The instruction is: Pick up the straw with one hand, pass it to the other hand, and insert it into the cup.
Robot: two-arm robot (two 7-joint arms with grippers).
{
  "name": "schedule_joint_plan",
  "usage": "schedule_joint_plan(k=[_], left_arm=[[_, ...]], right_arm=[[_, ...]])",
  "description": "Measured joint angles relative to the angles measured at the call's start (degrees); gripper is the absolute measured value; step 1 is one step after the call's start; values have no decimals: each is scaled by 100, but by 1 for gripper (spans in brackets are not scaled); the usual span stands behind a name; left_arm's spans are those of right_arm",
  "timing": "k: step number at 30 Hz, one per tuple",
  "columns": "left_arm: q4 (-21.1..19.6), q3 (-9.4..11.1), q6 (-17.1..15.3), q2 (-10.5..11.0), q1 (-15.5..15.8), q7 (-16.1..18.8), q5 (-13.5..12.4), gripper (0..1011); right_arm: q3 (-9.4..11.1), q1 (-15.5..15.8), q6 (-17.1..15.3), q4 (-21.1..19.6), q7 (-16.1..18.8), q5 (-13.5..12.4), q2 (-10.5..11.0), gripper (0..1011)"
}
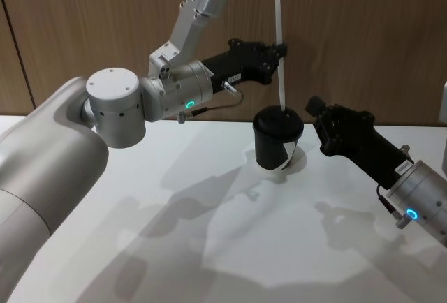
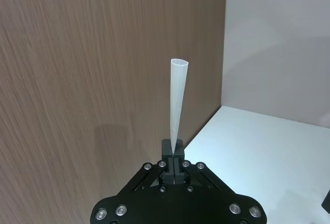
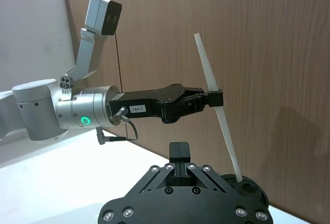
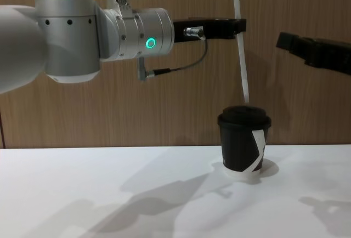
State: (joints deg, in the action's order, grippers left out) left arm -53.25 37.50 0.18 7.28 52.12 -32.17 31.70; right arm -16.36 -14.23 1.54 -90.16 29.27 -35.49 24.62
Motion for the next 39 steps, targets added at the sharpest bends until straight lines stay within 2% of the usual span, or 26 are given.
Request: schedule_joint_plan(k=[24,39], left_arm=[[280,-70,91,-120,68,-155,-99,5],[401,-137,277,-175,65,-200,-180,5]], right_arm=[[0,0,0,0,0,0,0,0],[0,0,0,0,0,0,0,0]])
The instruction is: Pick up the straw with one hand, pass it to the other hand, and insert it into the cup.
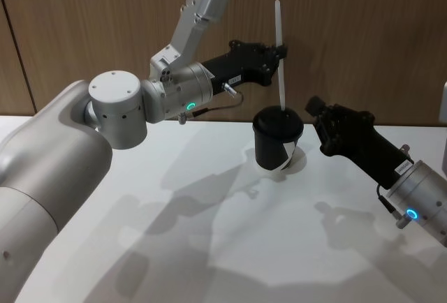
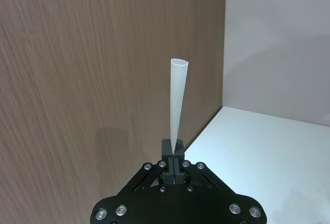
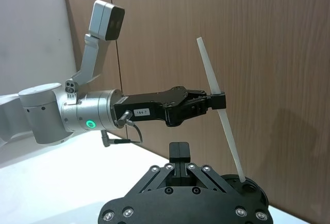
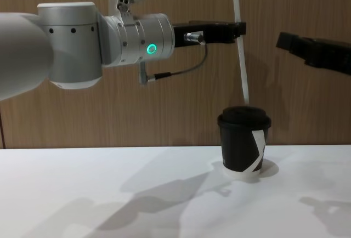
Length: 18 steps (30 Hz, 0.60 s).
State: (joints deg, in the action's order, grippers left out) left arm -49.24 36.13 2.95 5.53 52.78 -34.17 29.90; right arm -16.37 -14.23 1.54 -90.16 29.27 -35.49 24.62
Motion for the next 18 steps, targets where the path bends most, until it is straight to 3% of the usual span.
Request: schedule_joint_plan(k=[18], left_arm=[[196,-57,61,-97,32,-92,-67,5]], right_arm=[[0,0,0,0,0,0,0,0]])
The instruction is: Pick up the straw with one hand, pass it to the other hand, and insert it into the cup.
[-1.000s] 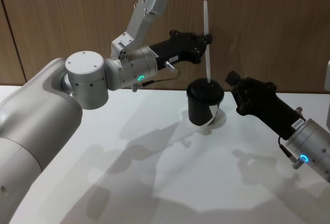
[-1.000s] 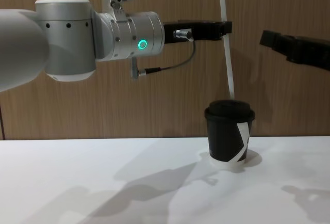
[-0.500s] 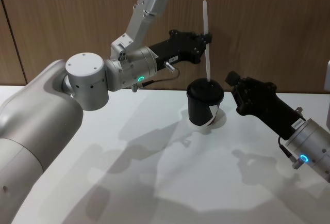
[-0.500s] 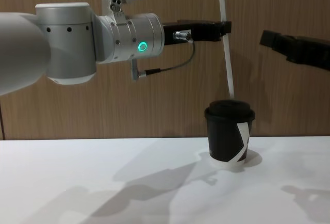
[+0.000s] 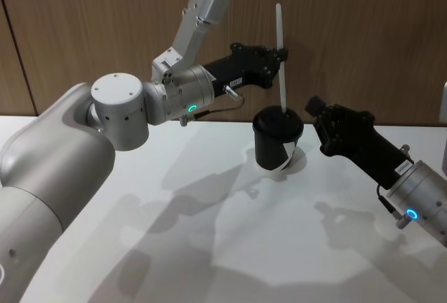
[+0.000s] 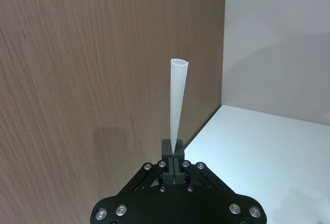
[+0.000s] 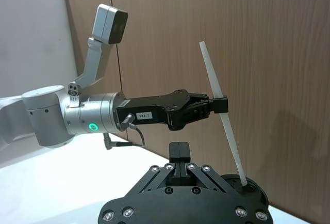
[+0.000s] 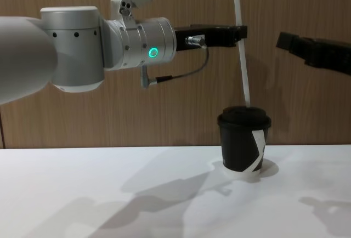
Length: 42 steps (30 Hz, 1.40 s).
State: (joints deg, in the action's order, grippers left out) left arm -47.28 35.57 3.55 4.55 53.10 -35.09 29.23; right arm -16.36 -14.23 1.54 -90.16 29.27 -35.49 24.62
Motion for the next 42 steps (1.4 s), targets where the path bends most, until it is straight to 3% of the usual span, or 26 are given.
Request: schedule_joint_plan(k=[21,38,42], left_arm=[[179,-56,-2,-100,46,-114,-58,13],[224,-72,-13,-123,56,-142,-71,466],[228,-75,-15,-125,56,-146,-74,637]], right_arm=[[0,0,0,0,0,0,0,0],[0,0,0,0,0,0,0,0],[0,0,0,0,0,0,0,0]])
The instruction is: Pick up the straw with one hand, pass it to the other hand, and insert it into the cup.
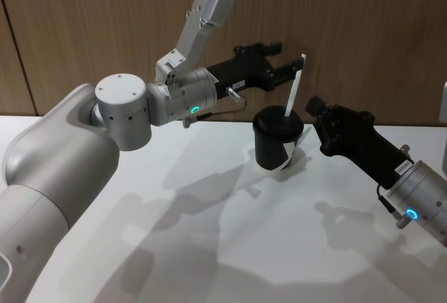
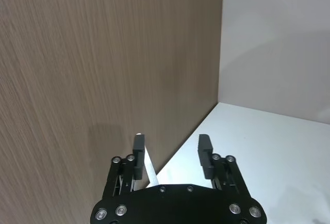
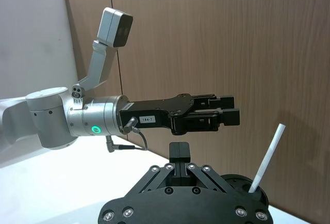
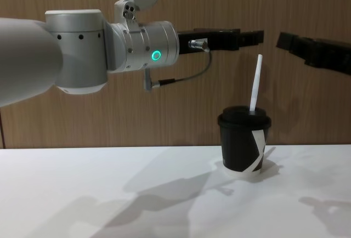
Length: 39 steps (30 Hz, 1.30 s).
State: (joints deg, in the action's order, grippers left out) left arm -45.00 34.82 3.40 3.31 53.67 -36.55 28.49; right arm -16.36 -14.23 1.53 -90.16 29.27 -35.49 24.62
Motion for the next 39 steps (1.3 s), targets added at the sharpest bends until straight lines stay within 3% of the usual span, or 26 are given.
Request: schedule_joint_plan(k=[13,24,39], left_arm=[[7,-3,0,-6,0,-5,-2,995],[-159,-23,-41,37,-103,30,-5,1003],[-1051,-112,-176,306,-681,363,-82,1003]], right_arm=[[0,0,0,0,0,0,0,0],[0,-33,-15,-3,-25,-19,-2,0],[103,-215,-256,-258,-253,-270,-51,0]])
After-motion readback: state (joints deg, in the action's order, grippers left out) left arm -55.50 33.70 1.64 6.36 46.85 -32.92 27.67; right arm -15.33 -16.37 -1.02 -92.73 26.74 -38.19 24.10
